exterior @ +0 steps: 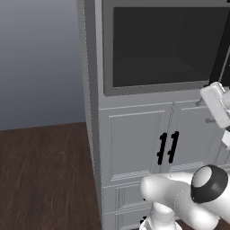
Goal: Open the microwave, place the bowl with waffle inside the microwave, then close the microwave door and turn it on.
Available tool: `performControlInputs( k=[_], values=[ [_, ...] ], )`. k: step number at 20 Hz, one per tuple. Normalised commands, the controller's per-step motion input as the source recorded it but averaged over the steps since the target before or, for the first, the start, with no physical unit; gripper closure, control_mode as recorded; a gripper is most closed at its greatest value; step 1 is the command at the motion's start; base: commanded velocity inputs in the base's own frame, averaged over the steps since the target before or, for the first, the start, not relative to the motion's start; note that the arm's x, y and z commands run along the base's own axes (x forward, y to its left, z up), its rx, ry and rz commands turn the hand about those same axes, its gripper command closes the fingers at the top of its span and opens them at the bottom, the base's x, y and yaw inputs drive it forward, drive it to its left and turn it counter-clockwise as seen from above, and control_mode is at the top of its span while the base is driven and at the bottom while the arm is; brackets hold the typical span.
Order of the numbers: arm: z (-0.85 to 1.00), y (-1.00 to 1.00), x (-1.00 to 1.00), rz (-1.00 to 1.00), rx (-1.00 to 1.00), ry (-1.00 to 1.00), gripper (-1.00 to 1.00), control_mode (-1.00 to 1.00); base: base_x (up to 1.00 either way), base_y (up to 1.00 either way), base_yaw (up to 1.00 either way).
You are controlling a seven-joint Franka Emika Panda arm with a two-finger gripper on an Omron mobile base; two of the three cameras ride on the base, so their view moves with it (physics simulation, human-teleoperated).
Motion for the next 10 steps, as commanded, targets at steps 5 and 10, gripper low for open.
performControlInputs(
  k=[5,10],
  values=[
    [0.12,-0.48,-0.07,-0.34,0.66,-0.13,-1.0,-1.0,0.0,0.0,0.0],
    [0.43,-0.65,0.01,-0.3,0.73,-0.08,-1.0,-1.0,0.0,0.0,0.0]
  ],
)
